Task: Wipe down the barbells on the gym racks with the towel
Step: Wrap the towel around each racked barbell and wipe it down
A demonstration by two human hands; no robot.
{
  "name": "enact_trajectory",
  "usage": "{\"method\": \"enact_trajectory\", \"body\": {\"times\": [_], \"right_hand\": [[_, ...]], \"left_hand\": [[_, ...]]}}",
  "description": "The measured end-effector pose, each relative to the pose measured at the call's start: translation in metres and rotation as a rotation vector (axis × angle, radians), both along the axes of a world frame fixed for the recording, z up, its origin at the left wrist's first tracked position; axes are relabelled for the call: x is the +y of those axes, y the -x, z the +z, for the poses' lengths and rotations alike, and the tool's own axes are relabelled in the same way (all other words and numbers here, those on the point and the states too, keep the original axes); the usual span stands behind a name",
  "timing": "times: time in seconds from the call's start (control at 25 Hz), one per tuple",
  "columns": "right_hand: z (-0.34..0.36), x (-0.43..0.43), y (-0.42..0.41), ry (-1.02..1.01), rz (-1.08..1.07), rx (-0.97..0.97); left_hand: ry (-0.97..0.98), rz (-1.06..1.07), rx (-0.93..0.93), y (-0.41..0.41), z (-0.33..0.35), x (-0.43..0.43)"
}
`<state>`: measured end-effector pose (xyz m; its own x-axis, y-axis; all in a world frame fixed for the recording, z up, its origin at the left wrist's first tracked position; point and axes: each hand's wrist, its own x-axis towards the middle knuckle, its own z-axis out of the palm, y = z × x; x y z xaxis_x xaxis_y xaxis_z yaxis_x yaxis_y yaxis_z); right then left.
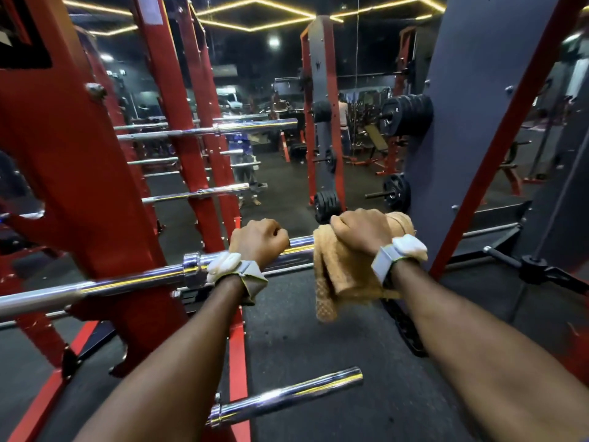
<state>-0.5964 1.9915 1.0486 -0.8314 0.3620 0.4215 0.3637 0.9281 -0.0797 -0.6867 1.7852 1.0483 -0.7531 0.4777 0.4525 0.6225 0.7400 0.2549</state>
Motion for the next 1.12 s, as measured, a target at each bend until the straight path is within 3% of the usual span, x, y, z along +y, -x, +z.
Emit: {"method": "enact_trajectory", "body": {"times": [0.12,0.24,0.4,0.52,0.72,0.84,1.0,1.12], "right_hand": [[0.011,-0.031,0.021,0.062,-0.014,-0.179],[-0.007,-0.088,0.027,-0.038,0.071,-0.023],[-0.042,-0.096,0.011,-0.257,0.262,0.420],[-0.061,-0.051,-0.008,-0.367,0.408,0.436],[-0.049,-0.011,-0.008,-0.349,0.303,0.408],[-0.025,0.003,-0.006,-0.237,0.236,0.280],[0.006,-0.005,0.004,0.030,0.094,-0.055],[0.020,-0.024,0.015,0.108,0.012,-0.242]], "left_hand": [[-0.130,0.014,-0.064,-0.001,0.002,0.001],[-0.198,0.035,-0.125,0.003,0.006,0.004],[-0.184,0.035,-0.169,0.008,0.008,0.003],[-0.126,-0.011,-0.125,0.007,0.003,0.000],[-0.093,-0.028,-0.095,0.002,0.003,-0.001],[-0.104,-0.012,-0.055,-0.001,0.000,0.001],[-0.095,-0.017,-0.046,-0.003,0.002,0.003],[-0.107,0.006,-0.044,-0.006,0.004,0.004]]}}
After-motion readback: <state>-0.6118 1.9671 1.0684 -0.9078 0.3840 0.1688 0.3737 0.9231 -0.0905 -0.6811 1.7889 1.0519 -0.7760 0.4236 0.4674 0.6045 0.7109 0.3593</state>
